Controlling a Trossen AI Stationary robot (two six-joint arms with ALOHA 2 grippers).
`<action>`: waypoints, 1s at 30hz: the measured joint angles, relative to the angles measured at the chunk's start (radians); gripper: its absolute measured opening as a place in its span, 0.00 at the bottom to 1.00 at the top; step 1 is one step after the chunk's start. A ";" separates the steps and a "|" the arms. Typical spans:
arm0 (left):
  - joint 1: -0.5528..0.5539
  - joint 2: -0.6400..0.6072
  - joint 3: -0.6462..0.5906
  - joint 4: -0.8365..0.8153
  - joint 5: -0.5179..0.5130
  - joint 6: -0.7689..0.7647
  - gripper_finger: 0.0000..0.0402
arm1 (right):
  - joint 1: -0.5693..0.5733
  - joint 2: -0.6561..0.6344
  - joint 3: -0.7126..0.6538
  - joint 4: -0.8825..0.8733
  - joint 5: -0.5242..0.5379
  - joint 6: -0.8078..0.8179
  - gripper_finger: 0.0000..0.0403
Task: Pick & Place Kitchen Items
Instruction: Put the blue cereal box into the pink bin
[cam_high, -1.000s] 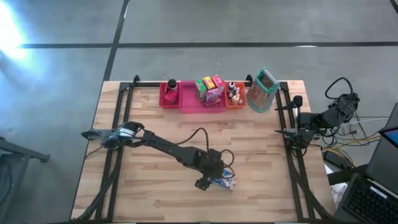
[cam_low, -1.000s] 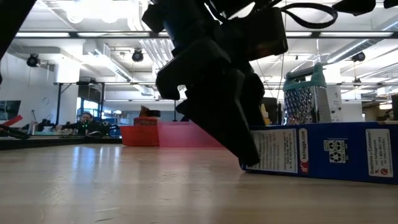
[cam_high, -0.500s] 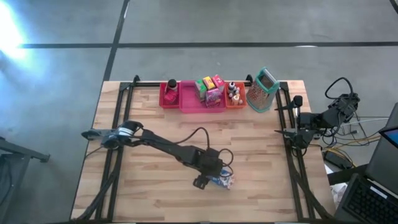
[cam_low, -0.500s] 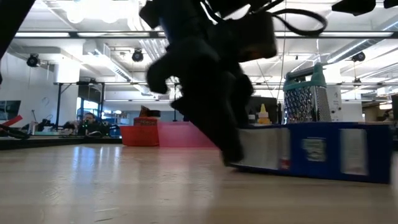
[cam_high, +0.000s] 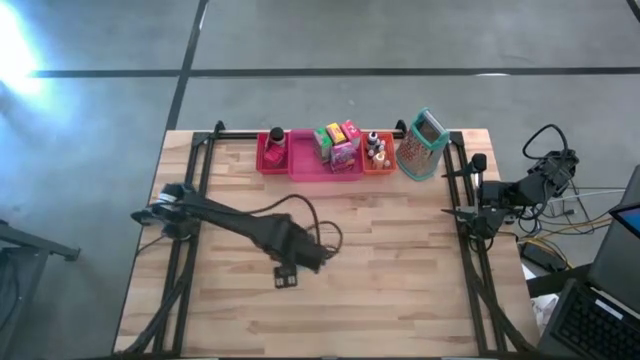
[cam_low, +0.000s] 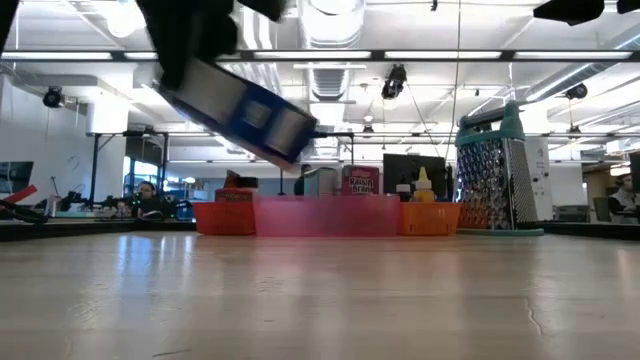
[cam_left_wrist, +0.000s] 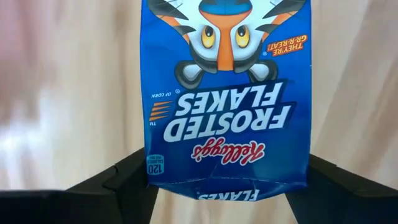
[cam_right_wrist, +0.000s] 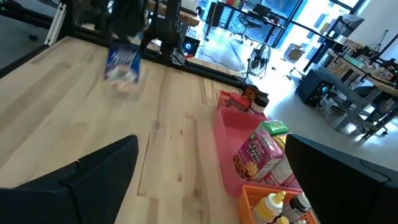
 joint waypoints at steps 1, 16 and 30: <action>-0.002 -0.011 0.023 -0.070 0.002 -0.064 0.73 | 0.000 0.000 0.000 0.000 0.000 -0.003 0.99; -0.005 -0.014 0.010 -0.193 0.043 0.012 0.73 | 0.000 0.000 0.000 0.000 0.000 0.001 0.99; -0.006 0.002 -0.019 -0.175 -0.159 0.387 0.73 | 0.000 0.000 0.000 0.000 0.000 -0.001 0.99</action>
